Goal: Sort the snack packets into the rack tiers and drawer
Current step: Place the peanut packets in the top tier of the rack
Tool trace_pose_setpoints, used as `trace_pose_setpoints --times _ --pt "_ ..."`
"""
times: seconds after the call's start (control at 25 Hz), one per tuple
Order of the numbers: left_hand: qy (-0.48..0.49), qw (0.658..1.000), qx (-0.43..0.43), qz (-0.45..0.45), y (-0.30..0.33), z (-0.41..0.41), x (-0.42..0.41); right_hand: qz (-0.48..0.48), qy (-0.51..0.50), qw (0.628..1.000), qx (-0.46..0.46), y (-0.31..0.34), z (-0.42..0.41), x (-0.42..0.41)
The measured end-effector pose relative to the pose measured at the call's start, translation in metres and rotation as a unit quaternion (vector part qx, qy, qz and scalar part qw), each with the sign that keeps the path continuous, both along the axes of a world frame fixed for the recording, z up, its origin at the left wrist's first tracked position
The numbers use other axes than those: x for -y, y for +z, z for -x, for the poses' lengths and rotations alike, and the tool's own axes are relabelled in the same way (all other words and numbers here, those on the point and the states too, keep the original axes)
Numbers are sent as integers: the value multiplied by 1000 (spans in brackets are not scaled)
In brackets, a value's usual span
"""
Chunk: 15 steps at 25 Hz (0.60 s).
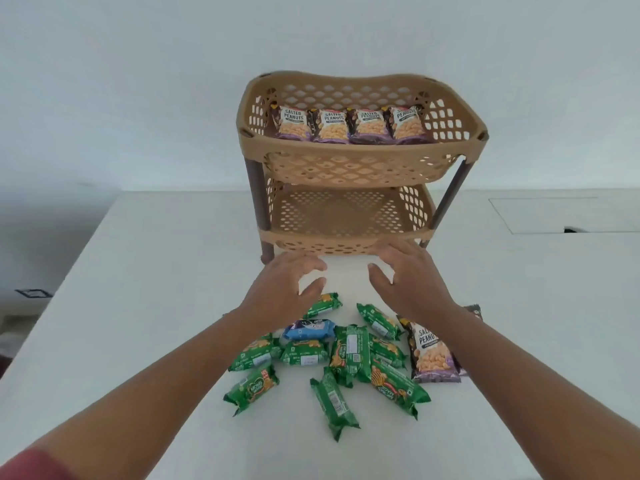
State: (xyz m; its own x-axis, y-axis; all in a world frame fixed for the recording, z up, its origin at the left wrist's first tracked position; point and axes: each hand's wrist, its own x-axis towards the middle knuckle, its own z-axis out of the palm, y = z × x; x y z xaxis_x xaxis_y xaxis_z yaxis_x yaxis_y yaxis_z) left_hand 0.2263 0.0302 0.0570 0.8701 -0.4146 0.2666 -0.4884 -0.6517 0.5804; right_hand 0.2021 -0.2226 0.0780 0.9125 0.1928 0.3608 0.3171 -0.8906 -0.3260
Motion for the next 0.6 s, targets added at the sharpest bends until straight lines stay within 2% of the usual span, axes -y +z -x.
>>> trace_pose_setpoints --times 0.12,0.24,0.36,0.44,0.52,0.6 --pt "-18 996 -93 2 -39 34 8 -74 -71 990 -100 -34 32 15" --pt "-29 987 -157 21 -57 67 19 -153 -156 960 -177 -56 55 39" --pt "-36 977 -211 20 -57 84 39 -180 -200 940 -210 -70 73 66" --pt "-32 976 -213 21 -50 85 59 -177 -207 936 -225 -77 86 85" --pt "-15 971 -234 48 -40 87 86 -185 -217 929 -237 -83 102 106" --pt "6 953 -289 90 -32 95 119 -198 -227 923 -239 -86 117 130"
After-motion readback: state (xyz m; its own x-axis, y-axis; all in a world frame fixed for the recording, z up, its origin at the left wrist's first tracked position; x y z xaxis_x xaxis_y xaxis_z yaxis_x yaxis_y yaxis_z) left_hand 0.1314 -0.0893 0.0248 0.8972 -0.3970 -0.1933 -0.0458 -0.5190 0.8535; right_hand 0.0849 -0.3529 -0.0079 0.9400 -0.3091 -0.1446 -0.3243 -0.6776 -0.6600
